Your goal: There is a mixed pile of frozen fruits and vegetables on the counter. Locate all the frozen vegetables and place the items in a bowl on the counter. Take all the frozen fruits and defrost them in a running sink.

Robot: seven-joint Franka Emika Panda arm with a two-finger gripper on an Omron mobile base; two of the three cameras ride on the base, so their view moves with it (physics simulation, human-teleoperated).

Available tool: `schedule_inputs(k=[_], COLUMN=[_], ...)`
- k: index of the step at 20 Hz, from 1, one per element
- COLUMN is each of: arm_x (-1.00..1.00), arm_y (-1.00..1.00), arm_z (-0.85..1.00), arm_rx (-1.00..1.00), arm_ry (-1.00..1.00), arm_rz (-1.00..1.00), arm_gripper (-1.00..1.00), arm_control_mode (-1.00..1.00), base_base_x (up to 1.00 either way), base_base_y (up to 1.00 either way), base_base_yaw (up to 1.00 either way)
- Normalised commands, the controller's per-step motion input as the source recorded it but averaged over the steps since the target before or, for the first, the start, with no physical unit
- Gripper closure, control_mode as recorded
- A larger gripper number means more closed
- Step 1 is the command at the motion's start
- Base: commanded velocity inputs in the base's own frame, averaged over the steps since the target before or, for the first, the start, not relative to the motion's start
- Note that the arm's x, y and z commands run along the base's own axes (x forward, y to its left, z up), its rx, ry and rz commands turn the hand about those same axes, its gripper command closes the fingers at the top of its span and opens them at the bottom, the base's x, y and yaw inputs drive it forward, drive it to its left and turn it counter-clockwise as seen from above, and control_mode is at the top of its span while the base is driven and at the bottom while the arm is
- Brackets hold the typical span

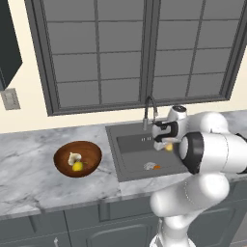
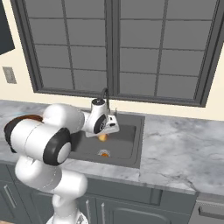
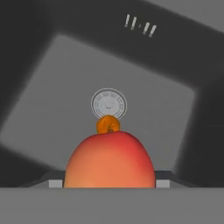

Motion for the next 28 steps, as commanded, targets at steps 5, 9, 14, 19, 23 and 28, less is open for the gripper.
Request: schedule_inputs(k=[5, 9, 14, 19, 23, 28], arm_x=[0.04, 0.08, 0.07, 0.10, 0.12, 0.08], arm_y=[-0.05, 0.00, 0.00, 0.00, 0.00, 0.00], arm_z=[-0.28, -0.25, -0.25, -0.26, -0.25, -0.32], arm_rx=[0.02, 0.00, 0.00, 0.00, 0.00, 0.00], arm_ry=[0.00, 0.00, 0.00, 0.00, 0.00, 0.00], arm_rz=[0.00, 0.00, 0.00, 0.00, 0.00, 0.00], arm_gripper=[1.00, 1.00, 1.00, 1.00, 1.00, 1.00], arm_control_mode=[-1.00, -1.00, -1.00, -1.00, -1.00, -1.00], base_base_x=[0.00, 0.00, 0.00, 0.00, 0.00, 0.00], base_base_y=[0.00, 0.00, 0.00, 0.00, 0.00, 0.00], base_base_yaw=[0.00, 0.00, 0.00, 0.00, 0.00, 0.00])
